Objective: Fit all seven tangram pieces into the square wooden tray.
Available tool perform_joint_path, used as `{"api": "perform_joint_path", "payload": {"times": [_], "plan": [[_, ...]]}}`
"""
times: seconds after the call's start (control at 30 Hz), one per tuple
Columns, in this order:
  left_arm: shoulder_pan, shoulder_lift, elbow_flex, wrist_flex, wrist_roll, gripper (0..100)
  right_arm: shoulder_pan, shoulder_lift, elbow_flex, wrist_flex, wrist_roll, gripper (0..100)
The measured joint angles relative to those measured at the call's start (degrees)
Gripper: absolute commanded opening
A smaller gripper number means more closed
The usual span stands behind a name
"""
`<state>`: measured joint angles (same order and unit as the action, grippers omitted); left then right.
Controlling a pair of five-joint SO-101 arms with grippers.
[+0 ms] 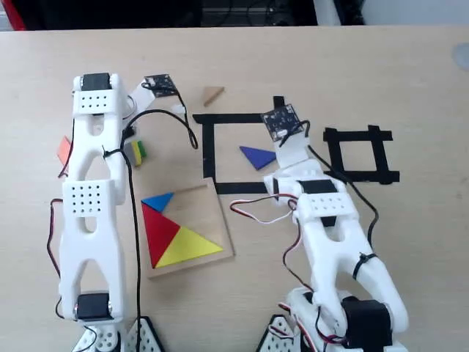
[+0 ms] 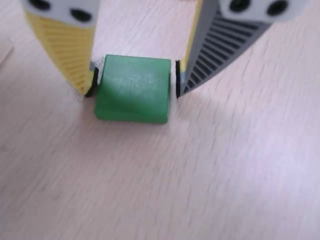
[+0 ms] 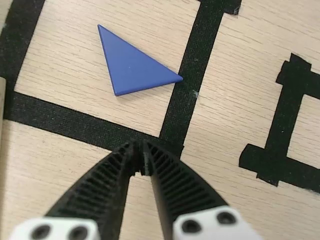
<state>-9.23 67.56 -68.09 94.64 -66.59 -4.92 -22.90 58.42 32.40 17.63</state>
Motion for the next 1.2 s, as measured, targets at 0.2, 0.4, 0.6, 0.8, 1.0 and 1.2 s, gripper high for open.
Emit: {"api": "perform_joint_path", "payload": {"times": [0.2, 0.4, 0.6, 0.8, 1.0, 1.2], "plan": [[0.18, 0.0, 0.0, 0.0, -0.09, 27, 0.0, 0.0, 0.0, 0.0, 0.0, 1.1], [0.26, 0.97, -0.7, 0.0, -2.29, 27, 0.0, 0.0, 0.0, 0.0, 0.0, 1.1], [0.44, 2.02, -1.05, 0.97, -3.52, 25, 0.0, 0.0, 0.0, 0.0, 0.0, 1.1], [0.7, 2.46, -1.14, 1.67, -3.6, 11, 0.0, 0.0, 0.0, 0.0, 0.0, 1.1], [0.7, 2.46, -1.14, 2.2, -3.6, 8, 0.0, 0.0, 0.0, 0.0, 0.0, 1.1], [0.97, 2.46, -1.23, 2.64, -3.6, 8, 0.0, 0.0, 0.0, 0.0, 0.0, 1.1]]}}
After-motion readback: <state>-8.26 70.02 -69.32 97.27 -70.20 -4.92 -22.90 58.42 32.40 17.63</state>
